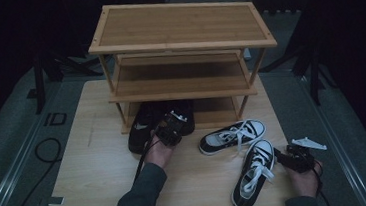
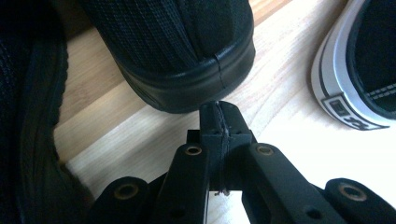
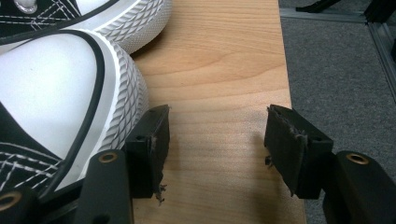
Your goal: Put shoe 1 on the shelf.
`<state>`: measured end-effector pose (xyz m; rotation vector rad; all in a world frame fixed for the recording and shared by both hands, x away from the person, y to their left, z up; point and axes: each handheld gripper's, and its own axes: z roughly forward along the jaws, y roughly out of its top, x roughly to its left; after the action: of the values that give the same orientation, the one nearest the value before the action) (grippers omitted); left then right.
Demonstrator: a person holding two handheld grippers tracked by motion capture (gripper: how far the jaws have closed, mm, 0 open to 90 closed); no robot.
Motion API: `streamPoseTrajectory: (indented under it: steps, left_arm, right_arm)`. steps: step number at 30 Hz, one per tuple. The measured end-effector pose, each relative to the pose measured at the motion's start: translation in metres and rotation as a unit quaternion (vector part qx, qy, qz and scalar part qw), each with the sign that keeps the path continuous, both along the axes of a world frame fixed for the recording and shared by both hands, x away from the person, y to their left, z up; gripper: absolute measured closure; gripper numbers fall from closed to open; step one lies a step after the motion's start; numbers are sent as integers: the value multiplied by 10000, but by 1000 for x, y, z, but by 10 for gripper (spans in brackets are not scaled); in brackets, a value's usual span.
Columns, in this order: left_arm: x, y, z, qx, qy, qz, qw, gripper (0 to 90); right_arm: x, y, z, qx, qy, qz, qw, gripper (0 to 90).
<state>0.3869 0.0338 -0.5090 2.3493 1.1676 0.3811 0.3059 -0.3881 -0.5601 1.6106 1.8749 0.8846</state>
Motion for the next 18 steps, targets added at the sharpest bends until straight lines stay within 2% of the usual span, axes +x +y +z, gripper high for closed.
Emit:
streamPoseTrajectory:
  steps: [2, 4, 18]
  left_arm:
    - [-1, 1, 1, -6, 17, -23, 10000, 898]
    - [-4, 5, 2, -99, 28, -49, 9999, 894]
    - [-18, 23, 3, -115, 95, -179, 9997, 891]
  right_arm:
    - [0, 0, 0, 0, 1, -2, 10000, 401]
    - [0, 0, 0, -1, 0, -2, 10000, 401]
    - [0, 0, 0, -3, 0, 1, 10000, 401]
